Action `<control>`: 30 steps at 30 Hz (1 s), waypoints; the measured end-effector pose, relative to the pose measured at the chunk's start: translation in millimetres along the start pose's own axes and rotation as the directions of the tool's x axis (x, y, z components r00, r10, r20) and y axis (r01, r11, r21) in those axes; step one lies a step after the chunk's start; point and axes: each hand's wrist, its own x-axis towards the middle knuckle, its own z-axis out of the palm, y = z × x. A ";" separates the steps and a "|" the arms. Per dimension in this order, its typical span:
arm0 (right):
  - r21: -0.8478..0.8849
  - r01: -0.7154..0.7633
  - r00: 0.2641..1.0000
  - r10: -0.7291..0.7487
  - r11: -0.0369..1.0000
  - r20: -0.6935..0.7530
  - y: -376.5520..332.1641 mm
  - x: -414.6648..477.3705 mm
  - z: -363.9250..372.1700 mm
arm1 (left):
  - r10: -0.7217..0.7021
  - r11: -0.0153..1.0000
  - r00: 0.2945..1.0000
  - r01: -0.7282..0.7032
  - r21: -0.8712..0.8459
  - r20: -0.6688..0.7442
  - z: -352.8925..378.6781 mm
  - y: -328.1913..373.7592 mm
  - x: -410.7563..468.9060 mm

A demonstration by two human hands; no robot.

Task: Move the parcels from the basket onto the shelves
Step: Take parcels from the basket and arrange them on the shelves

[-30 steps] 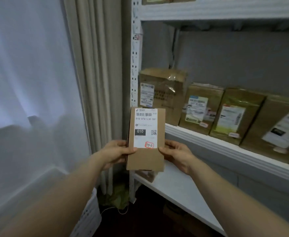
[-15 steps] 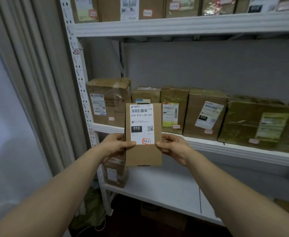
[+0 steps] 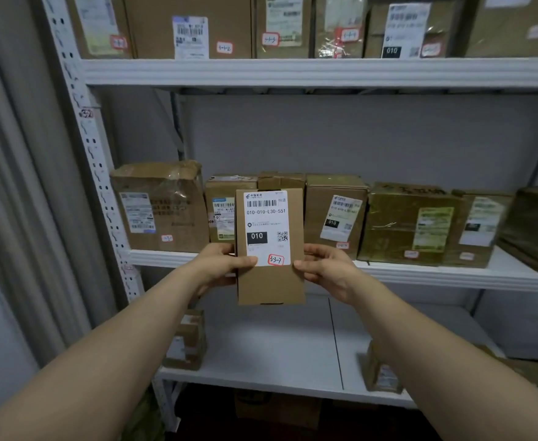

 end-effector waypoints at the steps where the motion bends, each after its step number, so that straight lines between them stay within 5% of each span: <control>1: 0.000 -0.001 1.000 0.001 1.000 -0.010 -0.5 0.1 -1.3 | 0.007 1.000 1.000 -0.007 0.012 0.011 0.6 1.8 0.4; 30: -0.090 0.097 0.942 -0.121 0.991 -0.312 -48.5 -27.8 -50.9 | 0.121 0.982 0.969 -0.149 0.118 0.215 66.6 66.6 22.7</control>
